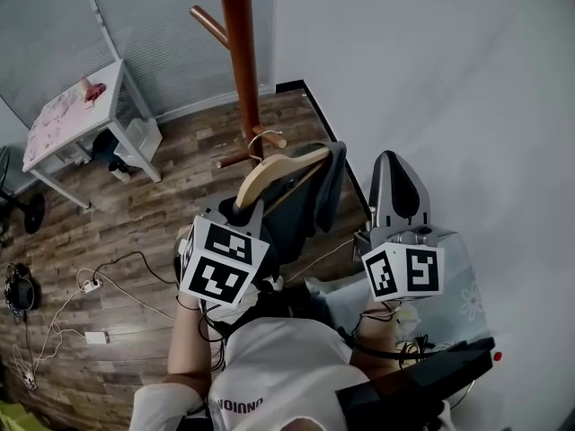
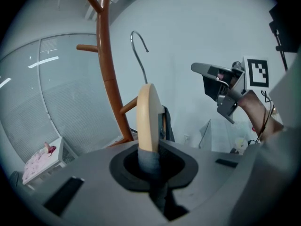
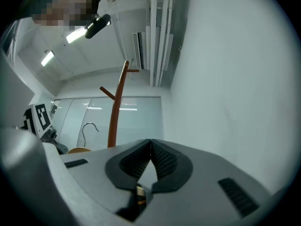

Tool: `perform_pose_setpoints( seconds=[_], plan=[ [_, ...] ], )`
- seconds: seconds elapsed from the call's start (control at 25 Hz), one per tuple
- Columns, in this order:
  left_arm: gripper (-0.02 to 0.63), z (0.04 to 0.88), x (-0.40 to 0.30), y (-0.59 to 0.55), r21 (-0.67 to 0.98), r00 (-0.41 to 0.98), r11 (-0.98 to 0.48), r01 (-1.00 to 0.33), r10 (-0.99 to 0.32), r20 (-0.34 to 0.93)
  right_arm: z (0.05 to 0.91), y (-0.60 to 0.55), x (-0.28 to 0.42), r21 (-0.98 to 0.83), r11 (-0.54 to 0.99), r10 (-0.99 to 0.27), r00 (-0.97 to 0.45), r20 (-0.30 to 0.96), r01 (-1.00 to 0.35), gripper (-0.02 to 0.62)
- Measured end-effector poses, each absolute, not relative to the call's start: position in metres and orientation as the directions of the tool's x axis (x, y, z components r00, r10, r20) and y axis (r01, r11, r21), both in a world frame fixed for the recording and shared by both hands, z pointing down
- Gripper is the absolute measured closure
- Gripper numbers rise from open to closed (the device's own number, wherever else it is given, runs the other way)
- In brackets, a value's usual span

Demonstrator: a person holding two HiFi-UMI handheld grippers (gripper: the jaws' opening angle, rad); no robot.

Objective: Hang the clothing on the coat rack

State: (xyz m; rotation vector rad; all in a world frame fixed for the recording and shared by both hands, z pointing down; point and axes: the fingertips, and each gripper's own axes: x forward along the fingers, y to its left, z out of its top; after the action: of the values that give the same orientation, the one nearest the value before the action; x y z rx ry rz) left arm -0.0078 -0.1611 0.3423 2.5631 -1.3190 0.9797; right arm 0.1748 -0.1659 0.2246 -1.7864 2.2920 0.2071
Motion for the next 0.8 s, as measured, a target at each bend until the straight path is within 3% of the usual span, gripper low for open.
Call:
perform_pose_setpoints(
  seconds=[0.8],
  plan=[
    [0.572, 0.399, 0.009, -0.193, -0.164, 0.414, -0.646, -0.745, -0.641, 0.646, 0.237, -0.207, 0.179, -0.005, 0.261, -0.940, -0.252, -0.232, -0.965, 0.575]
  ],
)
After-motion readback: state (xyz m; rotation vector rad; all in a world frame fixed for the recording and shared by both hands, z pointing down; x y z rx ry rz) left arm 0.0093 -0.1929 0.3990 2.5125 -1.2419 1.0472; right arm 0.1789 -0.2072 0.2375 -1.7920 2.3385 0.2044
